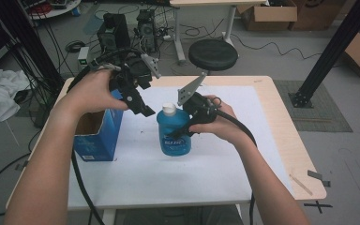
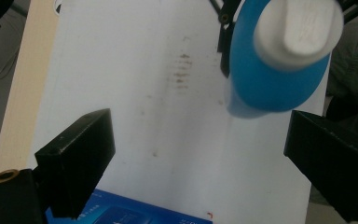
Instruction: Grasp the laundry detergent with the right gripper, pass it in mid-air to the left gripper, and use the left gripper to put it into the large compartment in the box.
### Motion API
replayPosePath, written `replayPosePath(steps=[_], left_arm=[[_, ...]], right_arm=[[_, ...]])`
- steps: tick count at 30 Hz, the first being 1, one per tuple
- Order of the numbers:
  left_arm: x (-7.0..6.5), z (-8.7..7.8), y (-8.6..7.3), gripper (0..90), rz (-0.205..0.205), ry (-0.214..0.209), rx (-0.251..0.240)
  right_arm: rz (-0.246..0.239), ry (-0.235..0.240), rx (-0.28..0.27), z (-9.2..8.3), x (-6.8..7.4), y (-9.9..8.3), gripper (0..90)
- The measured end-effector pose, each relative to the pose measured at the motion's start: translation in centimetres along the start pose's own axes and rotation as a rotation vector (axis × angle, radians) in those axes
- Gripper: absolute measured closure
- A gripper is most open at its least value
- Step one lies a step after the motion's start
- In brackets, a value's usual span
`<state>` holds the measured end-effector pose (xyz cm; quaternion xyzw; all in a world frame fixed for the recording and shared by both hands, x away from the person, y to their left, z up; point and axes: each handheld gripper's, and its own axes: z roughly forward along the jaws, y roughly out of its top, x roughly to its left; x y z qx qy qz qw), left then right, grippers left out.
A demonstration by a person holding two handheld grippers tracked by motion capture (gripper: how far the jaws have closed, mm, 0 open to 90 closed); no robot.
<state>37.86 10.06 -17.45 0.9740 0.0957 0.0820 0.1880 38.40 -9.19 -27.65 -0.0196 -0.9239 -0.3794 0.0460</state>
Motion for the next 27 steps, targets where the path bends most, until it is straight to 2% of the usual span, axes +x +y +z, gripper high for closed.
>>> replayPosePath(steps=[10, 18, 27], left_arm=[[-0.9, 0.6, 1.3, 8.4, 0.032, -0.037, 0.008], [-1.6, 1.8, 2.5, 8.5, 0.064, -0.057, 0.034], [-2.2, 2.4, 3.2, 8.9, 0.093, -0.068, 0.052]], right_arm=[[-0.005, 0.008, 0.002, 0.2, 0.0, 1.1, 44.4], [-0.005, 0.009, 0.009, 0.1, 0.1, 1.1, 44.4], [-0.009, 0.010, 0.008, 0.1, 0.2, 1.1, 44.3]])
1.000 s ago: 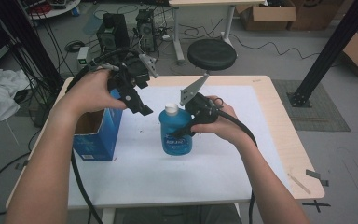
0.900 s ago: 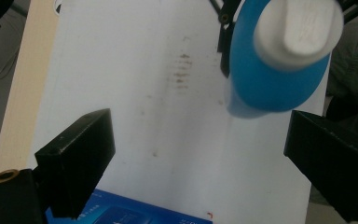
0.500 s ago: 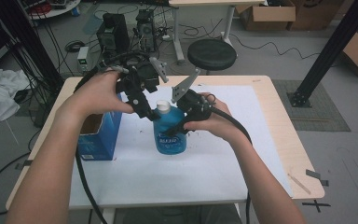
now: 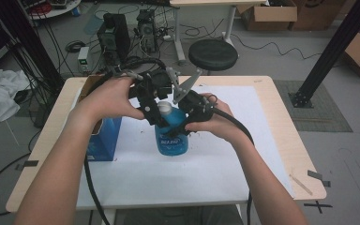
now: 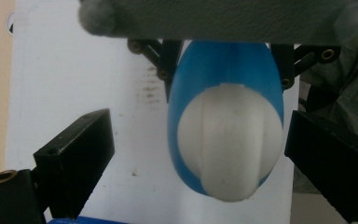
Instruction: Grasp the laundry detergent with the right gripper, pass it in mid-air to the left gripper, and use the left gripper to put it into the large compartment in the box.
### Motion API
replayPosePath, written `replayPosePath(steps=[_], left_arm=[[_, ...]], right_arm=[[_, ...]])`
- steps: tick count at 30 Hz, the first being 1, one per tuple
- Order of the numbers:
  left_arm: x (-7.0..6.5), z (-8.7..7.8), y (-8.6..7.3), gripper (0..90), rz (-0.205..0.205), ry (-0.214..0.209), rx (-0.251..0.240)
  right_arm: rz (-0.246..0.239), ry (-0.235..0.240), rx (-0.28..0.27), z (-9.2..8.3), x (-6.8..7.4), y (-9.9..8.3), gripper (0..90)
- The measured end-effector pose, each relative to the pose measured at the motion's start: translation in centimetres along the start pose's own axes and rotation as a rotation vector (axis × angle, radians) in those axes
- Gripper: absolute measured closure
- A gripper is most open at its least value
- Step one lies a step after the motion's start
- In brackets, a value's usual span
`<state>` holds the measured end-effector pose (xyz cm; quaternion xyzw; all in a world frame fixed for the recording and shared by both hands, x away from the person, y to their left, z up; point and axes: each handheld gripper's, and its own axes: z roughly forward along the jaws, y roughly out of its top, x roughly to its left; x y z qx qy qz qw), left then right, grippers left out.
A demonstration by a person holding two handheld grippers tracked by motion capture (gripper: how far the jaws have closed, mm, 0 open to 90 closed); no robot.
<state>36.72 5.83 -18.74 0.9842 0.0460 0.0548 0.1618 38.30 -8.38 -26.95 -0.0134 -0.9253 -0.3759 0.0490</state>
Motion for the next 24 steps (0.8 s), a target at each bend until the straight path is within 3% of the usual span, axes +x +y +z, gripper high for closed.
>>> replayPosePath(steps=[24], left_arm=[[-0.3, 1.4, 0.1, 21.3, 0.012, -0.046, -0.013]], right_arm=[[0.009, 0.001, 0.001, -0.2, 0.1, -0.3, 44.4]])
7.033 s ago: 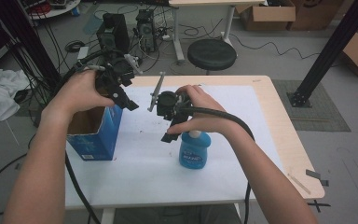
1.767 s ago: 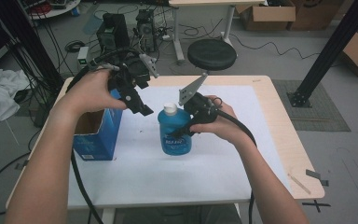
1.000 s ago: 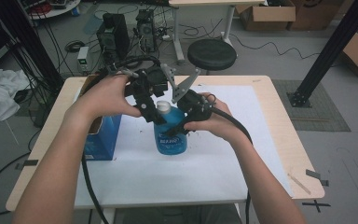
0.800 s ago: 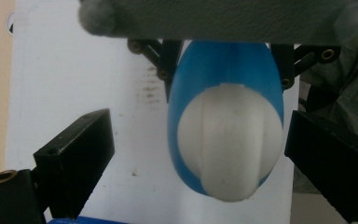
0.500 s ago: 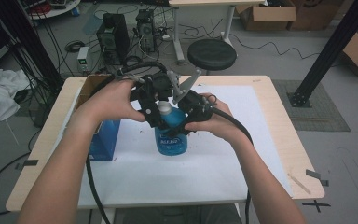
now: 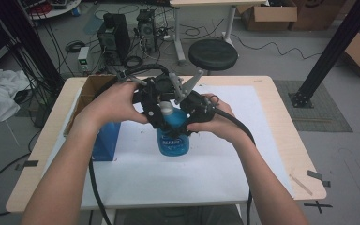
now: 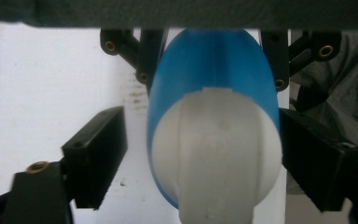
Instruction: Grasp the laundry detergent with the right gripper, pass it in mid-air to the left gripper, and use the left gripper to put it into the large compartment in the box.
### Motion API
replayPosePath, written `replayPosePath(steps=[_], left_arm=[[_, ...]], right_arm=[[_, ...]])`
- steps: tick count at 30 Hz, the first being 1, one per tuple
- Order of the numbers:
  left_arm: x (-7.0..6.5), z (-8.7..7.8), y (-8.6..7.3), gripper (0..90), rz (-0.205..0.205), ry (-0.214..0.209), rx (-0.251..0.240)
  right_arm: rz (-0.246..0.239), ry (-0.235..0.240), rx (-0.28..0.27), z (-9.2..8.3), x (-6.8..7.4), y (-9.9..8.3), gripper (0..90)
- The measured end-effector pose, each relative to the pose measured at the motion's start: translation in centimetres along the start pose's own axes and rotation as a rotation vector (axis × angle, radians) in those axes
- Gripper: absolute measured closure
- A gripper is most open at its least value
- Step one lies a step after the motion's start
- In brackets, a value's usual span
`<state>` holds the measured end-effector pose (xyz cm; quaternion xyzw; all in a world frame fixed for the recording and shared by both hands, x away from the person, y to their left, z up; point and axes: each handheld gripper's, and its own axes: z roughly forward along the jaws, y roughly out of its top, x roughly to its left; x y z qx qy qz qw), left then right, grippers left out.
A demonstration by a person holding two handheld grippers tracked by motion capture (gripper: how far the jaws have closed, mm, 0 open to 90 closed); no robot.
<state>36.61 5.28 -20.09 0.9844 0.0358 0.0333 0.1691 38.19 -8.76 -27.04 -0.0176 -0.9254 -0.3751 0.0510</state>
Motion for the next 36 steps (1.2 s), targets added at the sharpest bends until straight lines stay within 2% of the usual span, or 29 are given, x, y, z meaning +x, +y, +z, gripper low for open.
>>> replayPosePath(steps=[3, 4, 9, 14, 20, 24, 36], left_arm=[[0.00, 0.03, -0.01, 22.9, 0.009, -0.002, 0.006], [-0.02, 0.08, -0.03, 24.4, 0.014, 0.006, 0.010], [-0.12, 0.07, -0.07, 26.7, 0.010, -0.002, 0.002], [-0.15, 0.08, -0.04, 28.9, 0.022, 0.001, 0.013], [-0.25, 0.13, -0.05, 32.1, 0.020, -0.001, 0.006], [-0.26, 0.10, -0.05, 33.7, 0.033, 0.006, 0.009], [-0.32, 0.26, -0.14, 37.5, 0.028, 0.009, 0.014]], right_arm=[[0.000, 0.000, 0.000, 0.01, 0.00, -0.04, 44.4], [0.015, 0.020, -0.005, 0.02, 0.16, -0.02, 44.3], [0.009, 0.014, 0.001, 0.08, 0.15, -0.05, 44.4], [0.010, 0.015, 0.000, 0.15, 0.15, -0.06, 44.4], [0.012, 0.008, 0.007, 0.27, 0.19, -0.07, 44.3], [0.016, 0.004, 0.010, 0.28, 0.23, -0.05, 44.3], [-0.003, -0.021, 0.025, 0.40, 0.27, 0.13, 44.3]])
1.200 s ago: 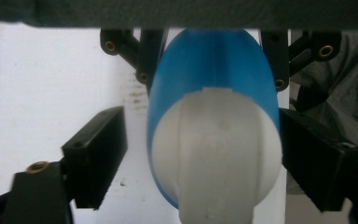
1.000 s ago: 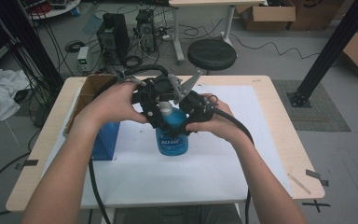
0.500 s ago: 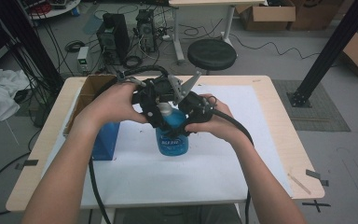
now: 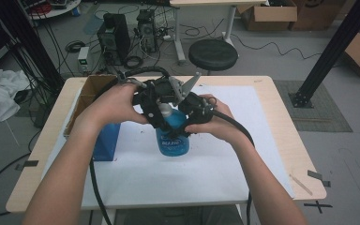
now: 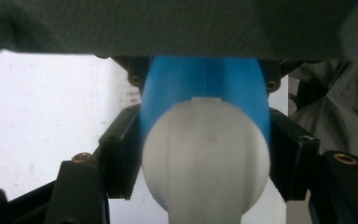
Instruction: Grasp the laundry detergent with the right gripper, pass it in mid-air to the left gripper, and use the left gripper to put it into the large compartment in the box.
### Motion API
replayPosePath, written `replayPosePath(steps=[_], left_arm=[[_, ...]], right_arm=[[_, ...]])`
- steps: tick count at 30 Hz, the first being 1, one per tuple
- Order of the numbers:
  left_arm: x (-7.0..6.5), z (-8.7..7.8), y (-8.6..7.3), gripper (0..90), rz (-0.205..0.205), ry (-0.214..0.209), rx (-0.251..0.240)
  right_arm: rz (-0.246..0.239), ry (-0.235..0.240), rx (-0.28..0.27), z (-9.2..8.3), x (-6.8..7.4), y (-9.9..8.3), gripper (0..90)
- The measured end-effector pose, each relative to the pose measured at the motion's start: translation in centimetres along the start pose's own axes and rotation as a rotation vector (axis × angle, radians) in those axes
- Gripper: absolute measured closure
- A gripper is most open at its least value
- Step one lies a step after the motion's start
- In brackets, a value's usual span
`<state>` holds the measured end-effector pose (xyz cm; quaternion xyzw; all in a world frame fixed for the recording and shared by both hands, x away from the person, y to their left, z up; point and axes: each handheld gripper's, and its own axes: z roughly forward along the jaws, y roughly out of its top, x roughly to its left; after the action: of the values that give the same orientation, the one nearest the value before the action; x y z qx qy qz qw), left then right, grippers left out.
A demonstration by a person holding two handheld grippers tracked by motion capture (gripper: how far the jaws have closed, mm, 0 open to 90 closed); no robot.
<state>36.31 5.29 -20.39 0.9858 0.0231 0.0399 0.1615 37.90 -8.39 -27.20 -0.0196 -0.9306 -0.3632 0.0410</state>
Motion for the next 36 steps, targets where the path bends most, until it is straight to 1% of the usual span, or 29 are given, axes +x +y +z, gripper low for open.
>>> replayPosePath(steps=[1, 2, 4, 5, 7, 13, 16, 17, 18, 19, 20, 21, 22, 23, 24, 25, 26, 27, 28, 30, 31, 32, 33, 34, 35, 36], left_arm=[[0.0, 0.0, 0.0, 37.5, 0.007, 0.002, 0.005], [0.0, 0.0, 0.0, 37.6, 0.001, 0.006, 0.002], [0.0, 0.0, 0.0, 37.7, 0.003, 0.010, 0.004], [0.0, 0.0, 0.0, 37.9, 0.013, 0.015, 0.006], [0.0, -0.1, 0.0, 37.9, 0.017, 0.021, 0.002], [-0.1, -0.1, 0.0, 38.2, 0.013, 0.020, -0.010], [-0.1, -0.2, -0.1, 38.4, 0.017, 0.018, -0.017], [-0.1, -0.3, -0.1, 38.4, 0.011, 0.016, -0.024], [-0.1, -0.4, -0.2, 38.4, 0.015, 0.015, -0.021], [0.0, -0.5, -0.2, 38.4, 0.016, 0.013, -0.018], [-0.1, -0.5, -0.2, 38.4, 0.000, 0.006, -0.023], [0.1, -0.6, -0.3, 38.5, -0.012, -0.002, -0.020], [0.1, -0.6, -0.3, 38.5, -0.012, -0.002, -0.020], [0.1, -0.8, -0.4, 38.6, -0.029, -0.003, -0.015], [0.1, -0.8, -0.4, 38.6, -0.029, -0.003, -0.015], [0.1, -1.0, -0.5, 38.6, -0.050, -0.002, 0.000], [0.1, -1.0, -0.5, 38.6, -0.050, -0.002, 0.000], [0.2, -1.4, -0.6, 38.6, -0.067, 0.005, 0.020], [0.2, -1.4, -0.6, 38.6, -0.067, 0.005, 0.020], [0.3, -2.1, -0.8, 38.6, -0.113, 0.014, 0.036], [0.4, -2.3, -0.8, 38.6, -0.123, 0.015, 0.041], [0.5, -2.7, -0.8, 38.6, -0.151, 0.020, 0.056], [0.6, -3.1, -0.8, 38.6, -0.178, 0.023, 0.067], [0.7, -3.4, -0.7, 38.6, -0.195, 0.025, 0.077], [0.9, -4.0, -0.7, 38.6, -0.224, 0.029, 0.088], [1.1, -4.4, -0.8, 38.6, -0.246, 0.031, 0.099]], right_arm=[[-0.001, -0.003, 0.002, 0.0, 0.0, 0.0, 44.3], [-0.001, -0.005, 0.003, 0.0, 0.0, 0.0, 44.3], [-0.002, -0.011, 0.006, 0.0, 0.0, 0.0, 44.3], [-0.004, -0.017, 0.007, 0.0, 0.0, 0.0, 44.3], [-0.004, -0.019, 0.007, 0.0, 0.0, 0.0, 44.2], [0.001, -0.024, 0.001, -0.1, 0.1, 0.0, 44.0], [0.001, -0.016, -0.013, 0.0, 0.0, 0.0, 43.5], [-0.002, -0.014, -0.031, 0.0, -0.1, -0.1, 42.9], [-0.002, -0.014, -0.031, 0.0, -0.1, -0.1, 42.9], [-0.002, -0.014, -0.044, 0.0, -0.1, -0.2, 42.1], [0.005, -0.013, -0.054, 0.0, -0.1, -0.2, 37.1], [0.013, -0.028, -0.065, 0.0, 0.0, -0.3, 34.3], [0.013, -0.028, -0.065, 0.0, 0.0, -0.3, 34.3], [0.017, -0.024, -0.066, -0.1, 0.0, -0.3, 31.8], [0.017, -0.024, -0.066, -0.1, 0.0, -0.3, 31.8], [0.022, -0.030, -0.072, -0.1, -0.1, -0.3, 26.5], [0.022, -0.030, -0.072, -0.1, -0.1, -0.3, 26.5], [0.030, -0.035, -0.057, -0.3, -0.1, -0.5, 26.1], [0.030, -0.035, -0.057, -0.3, -0.1, -0.5, 26.1], [0.032, -0.055, -0.053, -0.5, -0.2, -0.8, 26.1], [0.039, -0.067, -0.045, -0.9, -0.2, -1.0, 26.1], [0.039, -0.067, -0.045, -0.9, -0.2, -1.0, 26.1], [0.044, -0.086, -0.018, -1.3, -0.3, -1.4, 26.2], [0.044, -0.086, -0.018, -1.3, -0.3, -1.4, 26.2], [0.045, -0.094, -0.006, -1.5, -0.3, -1.5, 26.3], [0.050, -0.106, 0.017, -1.7, -0.4, -1.7, 26.4]])
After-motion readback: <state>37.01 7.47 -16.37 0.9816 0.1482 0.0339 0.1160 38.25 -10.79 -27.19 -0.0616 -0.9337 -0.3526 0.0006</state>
